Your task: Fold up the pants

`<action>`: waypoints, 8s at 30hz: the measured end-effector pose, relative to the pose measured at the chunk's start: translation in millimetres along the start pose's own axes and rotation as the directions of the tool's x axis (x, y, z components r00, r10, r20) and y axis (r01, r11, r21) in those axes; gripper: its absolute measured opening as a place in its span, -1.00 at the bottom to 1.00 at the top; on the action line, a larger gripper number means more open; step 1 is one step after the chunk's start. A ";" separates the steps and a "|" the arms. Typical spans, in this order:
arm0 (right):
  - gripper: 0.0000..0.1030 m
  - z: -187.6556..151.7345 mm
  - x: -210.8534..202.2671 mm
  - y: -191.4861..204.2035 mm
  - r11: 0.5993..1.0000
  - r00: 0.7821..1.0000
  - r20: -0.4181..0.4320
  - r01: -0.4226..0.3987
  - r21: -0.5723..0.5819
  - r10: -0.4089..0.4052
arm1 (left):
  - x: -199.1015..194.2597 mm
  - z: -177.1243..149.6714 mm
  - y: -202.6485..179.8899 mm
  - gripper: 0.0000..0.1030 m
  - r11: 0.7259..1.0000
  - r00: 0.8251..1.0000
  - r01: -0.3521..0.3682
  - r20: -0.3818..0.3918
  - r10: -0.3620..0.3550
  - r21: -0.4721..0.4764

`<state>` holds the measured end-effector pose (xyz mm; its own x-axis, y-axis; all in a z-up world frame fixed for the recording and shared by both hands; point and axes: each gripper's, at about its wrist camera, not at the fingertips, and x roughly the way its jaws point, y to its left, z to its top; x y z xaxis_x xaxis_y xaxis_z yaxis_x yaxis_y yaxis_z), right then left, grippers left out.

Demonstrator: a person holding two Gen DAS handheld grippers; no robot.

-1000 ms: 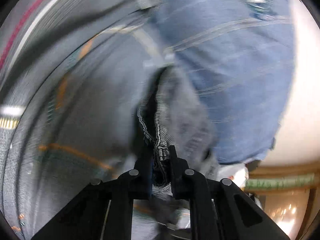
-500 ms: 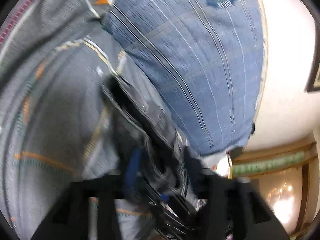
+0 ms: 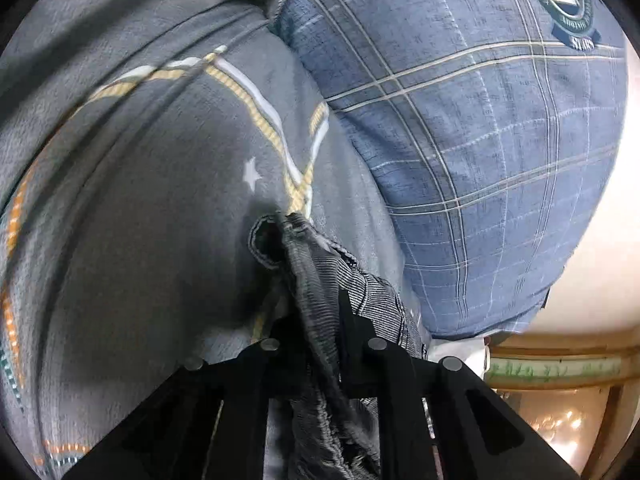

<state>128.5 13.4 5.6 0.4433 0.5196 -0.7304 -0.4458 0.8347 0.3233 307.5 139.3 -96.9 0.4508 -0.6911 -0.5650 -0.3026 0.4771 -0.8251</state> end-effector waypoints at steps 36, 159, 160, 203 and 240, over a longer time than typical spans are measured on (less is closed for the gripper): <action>0.32 -139.2 -193.8 -273.4 0.450 0.946 0.313 -0.241 0.860 -0.091 | 245.1 -230.7 -304.7 -0.20 0.778 0.900 -0.165 -0.230 0.370 0.606; 0.29 -72.4 -124.3 -230.6 0.812 0.995 0.039 -0.097 0.576 0.092 | 1.6 -140.4 -52.8 0.26 0.946 0.987 -0.163 0.053 0.155 0.281; 0.21 -72.3 -118.9 -233.9 0.800 0.992 0.041 -0.122 0.588 0.121 | 3.1 -137.1 -52.0 0.19 0.953 0.989 -0.149 0.035 0.145 0.265; -0.02 -150.4 -152.2 -148.8 0.887 0.999 -0.053 0.031 0.461 -0.008 | -56.9 -235.1 -22.2 0.06 0.906 0.963 -0.264 0.134 0.232 0.331; -0.40 -153.7 -162.5 -155.4 0.881 0.999 -0.051 0.036 0.473 -0.013 | -65.5 -273.6 -10.4 -0.19 0.863 0.952 -0.305 0.157 0.263 0.402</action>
<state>6.2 -228.8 -18.4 0.4090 0.4984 -0.7644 -0.0090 0.8398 0.5428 51.4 31.1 -52.9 0.4809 -0.4473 -0.7542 -0.0614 0.8408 -0.5378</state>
